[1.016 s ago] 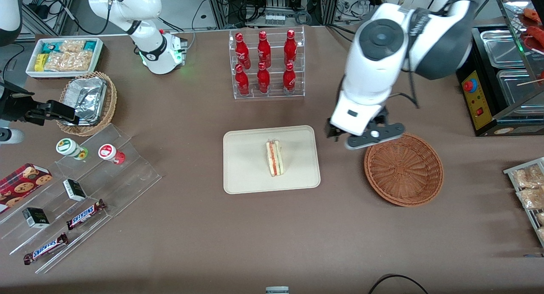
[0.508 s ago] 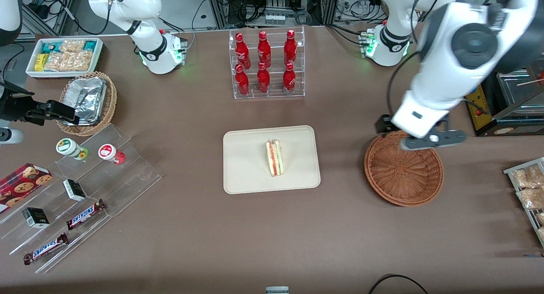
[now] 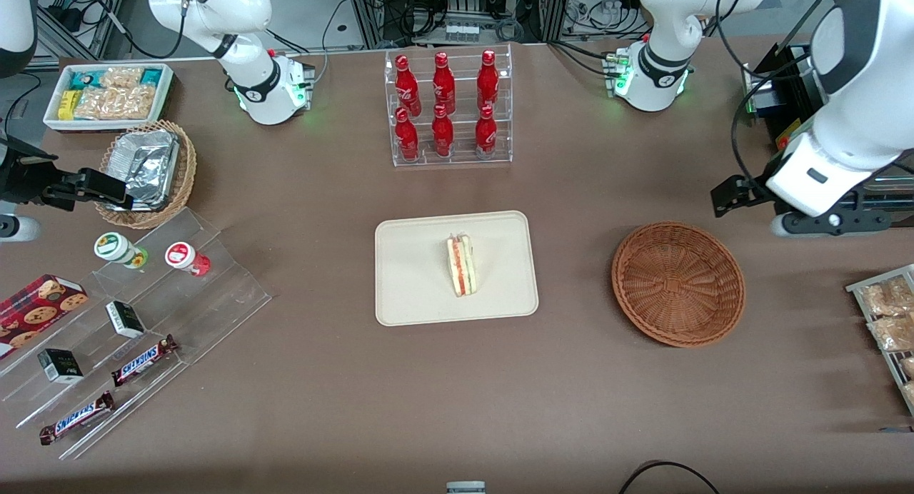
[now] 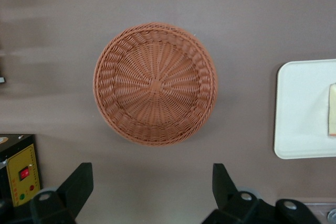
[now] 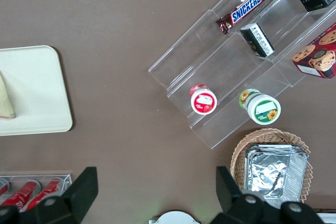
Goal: Place sandwich from basket to tray
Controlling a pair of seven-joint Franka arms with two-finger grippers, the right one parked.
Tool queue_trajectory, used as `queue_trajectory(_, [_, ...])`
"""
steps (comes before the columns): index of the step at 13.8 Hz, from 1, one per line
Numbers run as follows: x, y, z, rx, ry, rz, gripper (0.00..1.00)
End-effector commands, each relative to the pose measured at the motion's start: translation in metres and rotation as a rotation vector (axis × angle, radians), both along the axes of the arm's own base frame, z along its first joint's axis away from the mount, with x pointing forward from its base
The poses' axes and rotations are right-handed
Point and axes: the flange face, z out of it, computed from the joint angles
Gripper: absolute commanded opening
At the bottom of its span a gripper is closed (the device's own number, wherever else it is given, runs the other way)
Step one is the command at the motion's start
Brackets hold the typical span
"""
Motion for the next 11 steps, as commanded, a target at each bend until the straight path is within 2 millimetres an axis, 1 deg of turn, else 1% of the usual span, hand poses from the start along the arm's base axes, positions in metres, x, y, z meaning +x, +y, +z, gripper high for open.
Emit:
queue_trajectory(1, [-0.029,0.003,0.004,-0.014,-0.006,-0.010,1.00])
queue_trajectory(2, [-0.034,0.003,0.004,-0.013,-0.014,-0.010,1.00])
queue_trajectory(3, [-0.033,0.003,0.005,-0.014,-0.017,-0.008,1.00])
queue_trajectory(4, [-0.030,0.001,0.011,-0.016,-0.029,-0.011,1.00])
queue_trajectory(5, [-0.022,0.000,0.014,-0.017,-0.035,-0.011,1.00])
queue_trajectory(7, [-0.010,0.000,0.027,-0.016,-0.060,-0.017,1.00])
queue_trajectory(11, [0.010,0.001,0.028,-0.005,-0.067,-0.011,1.00])
